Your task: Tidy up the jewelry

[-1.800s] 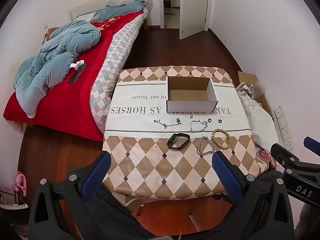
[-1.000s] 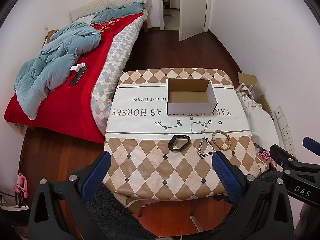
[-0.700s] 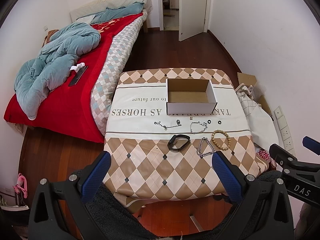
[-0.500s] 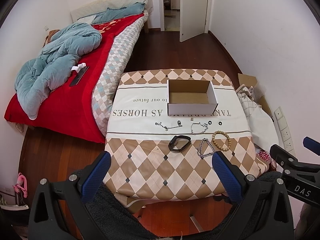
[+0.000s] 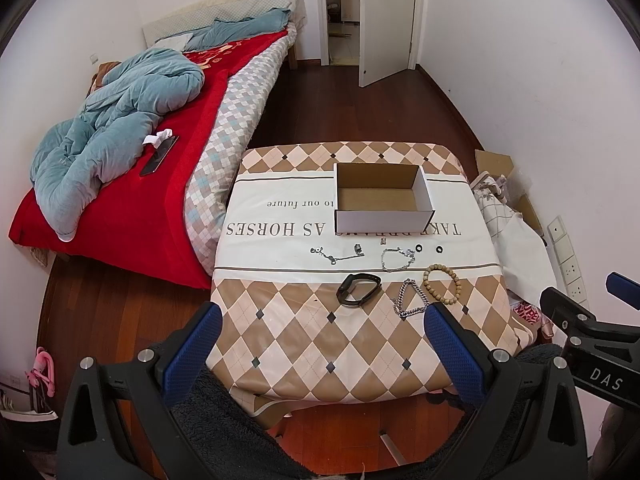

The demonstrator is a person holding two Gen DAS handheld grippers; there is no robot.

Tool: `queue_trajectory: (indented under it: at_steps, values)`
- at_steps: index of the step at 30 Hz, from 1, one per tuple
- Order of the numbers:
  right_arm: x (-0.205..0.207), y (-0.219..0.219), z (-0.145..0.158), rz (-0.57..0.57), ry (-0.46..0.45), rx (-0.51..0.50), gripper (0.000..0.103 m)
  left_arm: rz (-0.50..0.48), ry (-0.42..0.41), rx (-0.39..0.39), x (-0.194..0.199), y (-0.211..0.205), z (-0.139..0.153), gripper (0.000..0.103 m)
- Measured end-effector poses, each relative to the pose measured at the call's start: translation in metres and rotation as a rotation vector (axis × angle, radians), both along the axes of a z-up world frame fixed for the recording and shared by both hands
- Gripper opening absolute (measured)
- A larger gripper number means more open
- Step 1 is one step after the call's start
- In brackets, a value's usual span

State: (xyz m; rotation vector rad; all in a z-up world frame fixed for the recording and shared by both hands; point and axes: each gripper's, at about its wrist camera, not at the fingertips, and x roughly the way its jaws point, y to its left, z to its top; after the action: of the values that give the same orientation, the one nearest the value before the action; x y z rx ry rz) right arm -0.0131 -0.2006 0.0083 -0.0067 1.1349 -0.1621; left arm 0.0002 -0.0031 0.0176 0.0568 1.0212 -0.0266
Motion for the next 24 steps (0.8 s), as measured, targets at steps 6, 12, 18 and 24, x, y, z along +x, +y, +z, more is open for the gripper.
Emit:
queue_trajectory:
  at_steps: [6,12,18,24]
  values:
    - [0.0013,-0.0017,0.0063,0.002,-0.001,0.002,0.103,0.0,0.0,-0.001,-0.0001,-0.0004,0.0005,0.103]
    - [0.001,-0.0016,0.007,0.002,-0.002,0.001,0.103,0.0,-0.001,0.0,-0.0005,0.0003,-0.0006,0.103]
    - [0.0008,-0.0016,0.0067,0.001,-0.002,0.002,0.103,-0.002,0.0,-0.002,-0.0005,0.0001,0.0008,0.103]
    - [0.0008,-0.0017,0.0069,0.002,-0.003,0.002,0.103,-0.001,0.0,-0.002,-0.0006,0.0,0.0008,0.103]
